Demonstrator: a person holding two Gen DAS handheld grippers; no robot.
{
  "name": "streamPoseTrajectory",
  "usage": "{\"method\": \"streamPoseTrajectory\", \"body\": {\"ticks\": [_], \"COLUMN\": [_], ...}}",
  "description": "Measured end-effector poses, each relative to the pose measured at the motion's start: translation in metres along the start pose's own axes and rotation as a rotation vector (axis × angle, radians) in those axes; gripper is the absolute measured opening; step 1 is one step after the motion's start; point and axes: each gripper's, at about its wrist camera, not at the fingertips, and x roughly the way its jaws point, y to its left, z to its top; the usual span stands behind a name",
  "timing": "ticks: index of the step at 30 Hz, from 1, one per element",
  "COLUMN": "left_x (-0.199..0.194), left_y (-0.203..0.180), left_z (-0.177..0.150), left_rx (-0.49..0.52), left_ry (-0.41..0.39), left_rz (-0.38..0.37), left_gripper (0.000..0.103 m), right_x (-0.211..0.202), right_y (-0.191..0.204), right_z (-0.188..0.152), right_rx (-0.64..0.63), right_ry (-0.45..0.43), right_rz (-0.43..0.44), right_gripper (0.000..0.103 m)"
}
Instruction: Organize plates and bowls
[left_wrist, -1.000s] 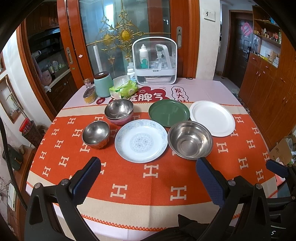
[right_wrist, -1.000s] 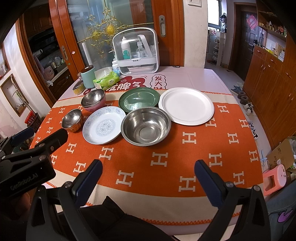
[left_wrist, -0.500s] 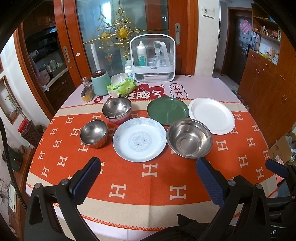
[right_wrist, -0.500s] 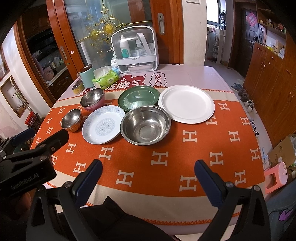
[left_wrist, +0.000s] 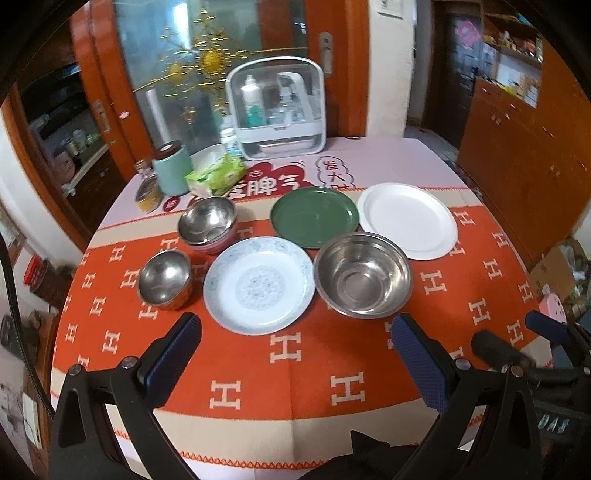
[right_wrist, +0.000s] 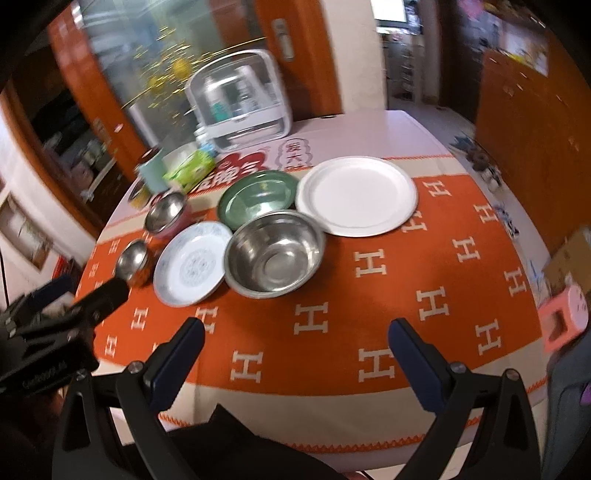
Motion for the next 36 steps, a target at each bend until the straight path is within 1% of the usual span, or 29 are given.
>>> {"method": "streamPoseTrajectory", "body": {"ticks": [5,7,14,20,26,28,30,34,36], "left_x": [0.01,0.017,0.049,0.075,0.107,0.119,0.129,0.159,0.172], "left_y": [-0.015,-0.021,-0.035,-0.05,-0.071,-0.078,-0.084,-0.098,-0.103], "left_z": [0.019,0.029,0.074,0.112,0.15,0.163,0.175,0.202,0.21], "left_rx": [0.077,0.098,0.108,0.152,0.231,0.261,0.284,0.344,0.359], "left_ry": [0.008,0.016,0.092,0.107,0.134,0.132,0.134,0.115,0.116], "left_rz": [-0.019,-0.037,-0.121,-0.13,-0.137,-0.139,-0.139,-0.107,-0.098], "left_gripper": [0.102,0.102,0.102,0.102,0.102,0.102,0.102,0.102,0.102], "right_x": [0.011,0.018,0.036,0.051,0.069,0.077,0.087,0.106,0.114], "right_y": [-0.024,-0.034,-0.061,-0.087,-0.117,-0.127,-0.137,-0.154,-0.16], "right_z": [0.005,0.01,0.025,0.045,0.072,0.081,0.089,0.103,0.108], "right_rx": [0.113,0.152,0.24,0.292,0.347,0.355,0.364,0.376,0.381], "right_ry": [0.038,0.051,0.076,0.078,0.042,0.031,0.025,0.008,0.0], "right_rz": [-0.006,-0.007,-0.001,-0.008,-0.04,-0.051,-0.054,-0.055,-0.051], "right_gripper": [0.1,0.1,0.099,0.099,0.099,0.098,0.093,0.092,0.092]}}
